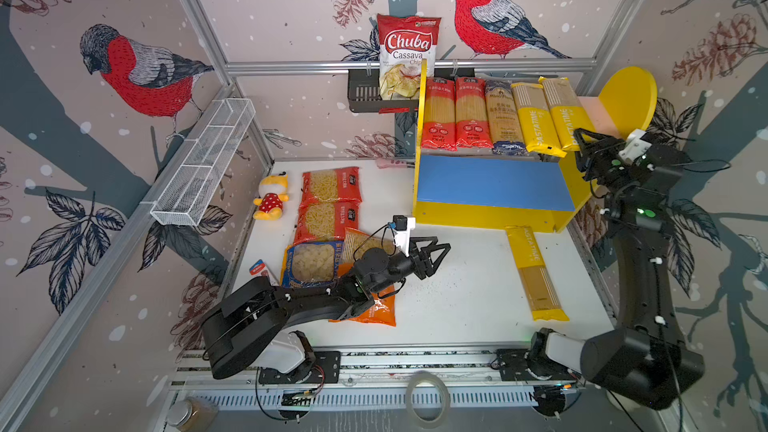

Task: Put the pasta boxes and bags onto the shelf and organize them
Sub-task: 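Stand the yellow pack on the pink top shelf beside the other yellow packs, then open the right gripper, withdraw it and lower it to the last yellow pack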

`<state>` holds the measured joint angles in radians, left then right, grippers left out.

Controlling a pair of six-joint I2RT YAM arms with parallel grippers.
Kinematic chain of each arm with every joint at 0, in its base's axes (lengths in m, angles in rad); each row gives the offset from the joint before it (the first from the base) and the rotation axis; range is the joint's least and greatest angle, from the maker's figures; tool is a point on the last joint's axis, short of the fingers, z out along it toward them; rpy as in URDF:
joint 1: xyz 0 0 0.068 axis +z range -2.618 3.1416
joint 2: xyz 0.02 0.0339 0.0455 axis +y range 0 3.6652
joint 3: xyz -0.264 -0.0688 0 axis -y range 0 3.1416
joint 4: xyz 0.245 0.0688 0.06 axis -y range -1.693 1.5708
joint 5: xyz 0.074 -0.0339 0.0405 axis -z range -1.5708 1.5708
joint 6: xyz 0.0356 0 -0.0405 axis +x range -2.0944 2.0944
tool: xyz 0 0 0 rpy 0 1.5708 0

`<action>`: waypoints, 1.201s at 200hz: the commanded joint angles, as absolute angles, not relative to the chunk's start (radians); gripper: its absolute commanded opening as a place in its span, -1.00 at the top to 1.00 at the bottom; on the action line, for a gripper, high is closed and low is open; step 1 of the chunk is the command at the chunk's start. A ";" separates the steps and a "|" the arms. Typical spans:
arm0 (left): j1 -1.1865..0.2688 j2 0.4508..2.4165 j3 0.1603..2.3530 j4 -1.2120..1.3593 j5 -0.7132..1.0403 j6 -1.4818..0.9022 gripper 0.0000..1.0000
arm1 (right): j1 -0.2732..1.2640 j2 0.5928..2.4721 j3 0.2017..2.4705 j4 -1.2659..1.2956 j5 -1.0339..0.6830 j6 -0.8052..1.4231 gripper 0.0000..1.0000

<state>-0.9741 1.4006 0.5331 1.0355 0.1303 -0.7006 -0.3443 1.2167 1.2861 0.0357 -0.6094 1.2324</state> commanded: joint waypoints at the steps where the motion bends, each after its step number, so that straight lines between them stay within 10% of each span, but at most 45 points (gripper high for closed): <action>1: -0.976 1.407 0.544 1.073 0.139 -0.695 -0.27 | -0.344 1.205 1.280 0.103 -0.602 1.227 0.18; 109: -0.977 1.416 0.534 1.079 0.150 -0.699 -0.26 | -0.368 1.003 1.082 0.040 -0.641 1.124 -0.40; 240: -1.054 1.459 0.582 0.963 0.070 -0.595 -0.26 | -0.255 0.709 0.476 -0.194 -0.438 0.914 -0.34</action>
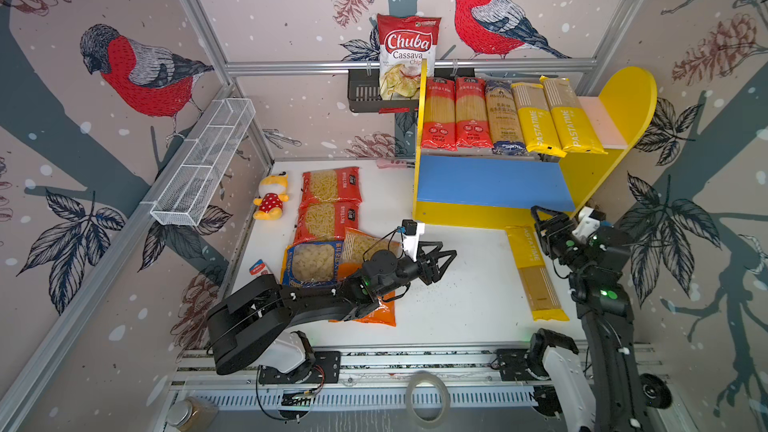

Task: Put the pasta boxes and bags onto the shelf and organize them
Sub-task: 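Open the right gripper, withdraw it and lower it to the last yellow pack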

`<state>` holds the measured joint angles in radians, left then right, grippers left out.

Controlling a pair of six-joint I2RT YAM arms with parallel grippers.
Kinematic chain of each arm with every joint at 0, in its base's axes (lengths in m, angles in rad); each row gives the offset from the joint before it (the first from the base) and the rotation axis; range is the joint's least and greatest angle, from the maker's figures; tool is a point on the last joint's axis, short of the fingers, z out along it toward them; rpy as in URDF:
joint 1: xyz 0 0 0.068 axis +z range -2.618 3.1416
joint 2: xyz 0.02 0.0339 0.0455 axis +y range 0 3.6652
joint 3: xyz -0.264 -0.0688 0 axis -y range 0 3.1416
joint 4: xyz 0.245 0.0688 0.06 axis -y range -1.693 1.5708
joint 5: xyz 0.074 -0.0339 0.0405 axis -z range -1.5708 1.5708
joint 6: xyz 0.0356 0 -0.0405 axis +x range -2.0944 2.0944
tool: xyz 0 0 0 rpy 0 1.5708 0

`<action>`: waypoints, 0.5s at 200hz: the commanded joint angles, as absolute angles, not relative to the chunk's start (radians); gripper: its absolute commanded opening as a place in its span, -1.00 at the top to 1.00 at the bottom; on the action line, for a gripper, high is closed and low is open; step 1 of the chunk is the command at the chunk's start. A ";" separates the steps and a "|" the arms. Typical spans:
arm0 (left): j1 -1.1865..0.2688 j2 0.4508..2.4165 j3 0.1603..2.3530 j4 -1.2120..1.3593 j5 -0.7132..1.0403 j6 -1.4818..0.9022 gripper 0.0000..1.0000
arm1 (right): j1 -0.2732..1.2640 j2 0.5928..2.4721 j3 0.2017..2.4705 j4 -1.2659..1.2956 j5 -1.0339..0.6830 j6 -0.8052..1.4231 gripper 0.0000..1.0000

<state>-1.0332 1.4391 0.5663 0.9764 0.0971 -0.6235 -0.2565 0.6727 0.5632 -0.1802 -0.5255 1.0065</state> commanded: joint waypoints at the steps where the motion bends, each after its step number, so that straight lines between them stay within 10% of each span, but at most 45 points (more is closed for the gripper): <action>1: -1.055 1.461 0.583 0.962 0.070 -0.596 -0.26 | -0.255 0.712 0.471 -0.192 -0.435 0.913 -0.34; 100: -1.133 1.567 0.756 0.581 -0.088 -0.501 -0.30 | -0.267 0.897 0.265 -0.084 -0.051 0.885 -0.35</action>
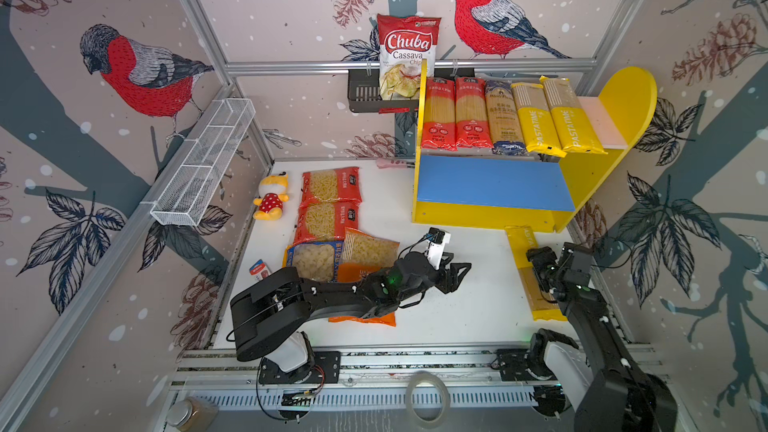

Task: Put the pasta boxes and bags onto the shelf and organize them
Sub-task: 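Open the right gripper, withdraw it and lower it to the last yellow pack, then grasp the yellow PASTATIME pack lying by the shelf with the right gripper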

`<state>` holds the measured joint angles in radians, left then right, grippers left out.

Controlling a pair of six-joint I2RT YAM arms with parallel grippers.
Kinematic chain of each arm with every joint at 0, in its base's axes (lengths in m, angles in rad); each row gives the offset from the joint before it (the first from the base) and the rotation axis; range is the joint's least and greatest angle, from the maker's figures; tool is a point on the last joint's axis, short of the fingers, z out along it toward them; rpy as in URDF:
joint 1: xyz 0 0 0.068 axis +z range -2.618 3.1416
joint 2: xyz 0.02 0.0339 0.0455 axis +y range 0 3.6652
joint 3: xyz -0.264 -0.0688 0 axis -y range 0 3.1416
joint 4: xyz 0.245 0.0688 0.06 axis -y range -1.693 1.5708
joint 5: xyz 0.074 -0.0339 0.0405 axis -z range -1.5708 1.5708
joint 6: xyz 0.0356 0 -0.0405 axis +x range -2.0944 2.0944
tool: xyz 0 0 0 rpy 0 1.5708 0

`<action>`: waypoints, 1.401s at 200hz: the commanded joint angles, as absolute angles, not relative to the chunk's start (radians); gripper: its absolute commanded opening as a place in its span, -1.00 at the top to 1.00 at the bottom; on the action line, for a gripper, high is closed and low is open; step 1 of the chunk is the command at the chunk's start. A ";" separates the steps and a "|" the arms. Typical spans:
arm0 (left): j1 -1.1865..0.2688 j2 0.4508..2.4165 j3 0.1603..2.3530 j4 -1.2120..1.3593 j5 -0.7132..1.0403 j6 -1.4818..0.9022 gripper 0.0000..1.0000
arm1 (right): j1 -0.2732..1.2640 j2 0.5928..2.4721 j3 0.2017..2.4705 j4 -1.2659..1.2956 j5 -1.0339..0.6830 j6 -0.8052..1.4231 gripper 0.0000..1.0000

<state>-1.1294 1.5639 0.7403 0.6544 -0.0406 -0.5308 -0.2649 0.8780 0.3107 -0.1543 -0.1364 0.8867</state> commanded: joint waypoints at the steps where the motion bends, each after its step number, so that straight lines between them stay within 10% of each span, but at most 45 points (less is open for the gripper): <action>1: -1.132 1.567 0.756 0.581 -0.088 -0.501 -0.30 | -0.267 0.898 0.263 -0.082 -0.052 0.885 -0.34; 144: -1.120 1.515 0.715 0.597 -0.142 -0.499 -0.38 | 0.526 0.978 0.218 0.002 0.136 1.274 -0.25; 280: -1.112 1.721 0.784 0.657 0.071 -0.580 -0.37 | 0.028 0.871 0.222 -0.102 -0.221 0.838 -0.34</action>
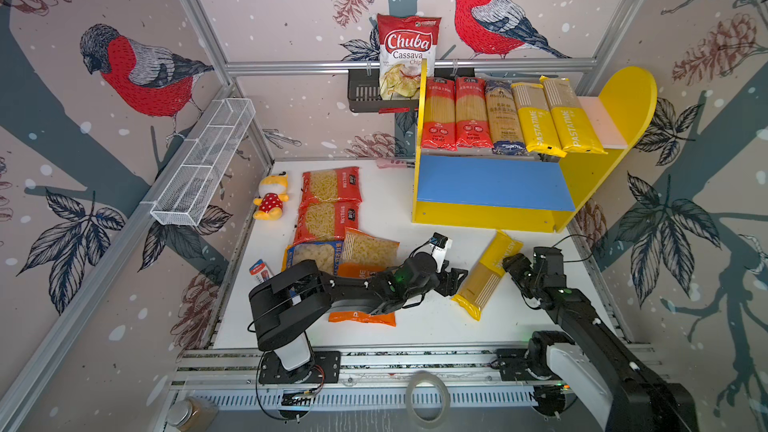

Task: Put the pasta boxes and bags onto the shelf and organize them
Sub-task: 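Grasp the yellow PASTATIME pack lying by the shelf with the right gripper, then lift the pack upright with the right gripper while the left gripper grasps its top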

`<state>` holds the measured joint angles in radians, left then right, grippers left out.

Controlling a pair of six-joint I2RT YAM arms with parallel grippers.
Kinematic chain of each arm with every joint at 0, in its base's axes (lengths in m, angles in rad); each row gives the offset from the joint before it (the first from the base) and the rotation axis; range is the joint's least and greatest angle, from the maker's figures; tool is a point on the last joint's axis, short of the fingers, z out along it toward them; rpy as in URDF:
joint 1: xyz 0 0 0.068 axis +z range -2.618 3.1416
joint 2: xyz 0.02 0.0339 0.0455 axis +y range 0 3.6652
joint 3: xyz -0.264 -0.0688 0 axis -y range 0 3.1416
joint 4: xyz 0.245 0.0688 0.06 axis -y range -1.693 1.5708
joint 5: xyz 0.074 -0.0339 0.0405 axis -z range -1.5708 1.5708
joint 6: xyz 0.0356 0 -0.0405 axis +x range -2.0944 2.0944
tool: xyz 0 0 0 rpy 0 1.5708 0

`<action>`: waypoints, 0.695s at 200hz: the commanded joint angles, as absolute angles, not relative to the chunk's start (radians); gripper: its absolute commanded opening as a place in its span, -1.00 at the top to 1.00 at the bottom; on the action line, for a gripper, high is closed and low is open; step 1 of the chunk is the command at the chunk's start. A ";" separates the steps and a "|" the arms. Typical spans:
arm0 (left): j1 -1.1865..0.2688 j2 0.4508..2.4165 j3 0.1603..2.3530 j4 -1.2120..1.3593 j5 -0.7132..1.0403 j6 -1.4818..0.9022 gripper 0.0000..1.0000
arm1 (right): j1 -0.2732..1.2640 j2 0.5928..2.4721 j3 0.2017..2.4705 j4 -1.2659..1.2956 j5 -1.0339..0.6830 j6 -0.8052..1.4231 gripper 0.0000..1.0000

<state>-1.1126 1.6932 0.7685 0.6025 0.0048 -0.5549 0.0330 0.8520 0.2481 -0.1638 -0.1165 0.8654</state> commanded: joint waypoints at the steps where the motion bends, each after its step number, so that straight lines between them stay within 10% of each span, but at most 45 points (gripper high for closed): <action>1: -1.112 1.722 0.784 0.657 0.072 -0.580 -0.37 | 0.028 0.873 0.222 -0.099 -0.223 0.839 -0.34; 139: -1.103 1.666 0.735 0.663 0.032 -0.563 -0.36 | 0.252 0.913 0.240 0.006 -0.106 0.900 0.91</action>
